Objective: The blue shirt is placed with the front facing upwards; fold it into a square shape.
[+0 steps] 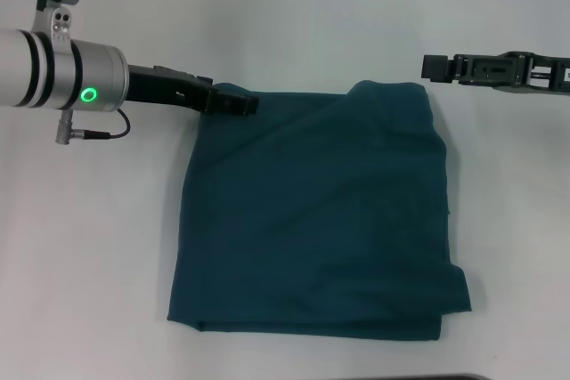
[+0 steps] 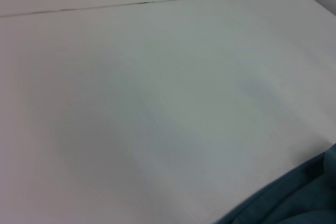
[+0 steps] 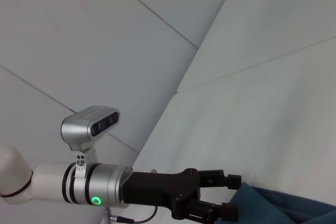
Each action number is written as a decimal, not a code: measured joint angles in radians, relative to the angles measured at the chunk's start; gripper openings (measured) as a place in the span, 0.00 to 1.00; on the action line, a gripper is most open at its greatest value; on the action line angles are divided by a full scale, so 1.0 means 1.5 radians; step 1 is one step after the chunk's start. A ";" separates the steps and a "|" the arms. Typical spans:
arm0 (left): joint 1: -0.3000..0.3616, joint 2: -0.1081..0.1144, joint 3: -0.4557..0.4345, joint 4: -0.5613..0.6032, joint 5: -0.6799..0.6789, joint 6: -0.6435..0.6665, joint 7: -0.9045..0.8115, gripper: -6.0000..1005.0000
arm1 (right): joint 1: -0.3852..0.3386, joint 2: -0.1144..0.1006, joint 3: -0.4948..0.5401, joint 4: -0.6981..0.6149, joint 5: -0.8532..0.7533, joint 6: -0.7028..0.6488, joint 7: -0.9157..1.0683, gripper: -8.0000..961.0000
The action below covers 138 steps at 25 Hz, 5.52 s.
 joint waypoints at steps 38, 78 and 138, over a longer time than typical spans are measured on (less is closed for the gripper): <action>0.008 -0.005 -0.022 -0.028 0.027 0.005 -0.003 0.08 | -0.015 0.001 0.001 0.000 -0.002 0.000 -0.004 0.69; 0.030 -0.002 -0.033 -0.064 0.032 0.035 -0.011 0.08 | -0.005 0.033 -0.005 0.007 -0.133 0.128 0.061 0.60; 0.033 0.010 -0.045 -0.067 0.032 0.024 -0.031 0.08 | -0.023 0.000 -0.009 0.022 -0.144 0.075 0.082 0.21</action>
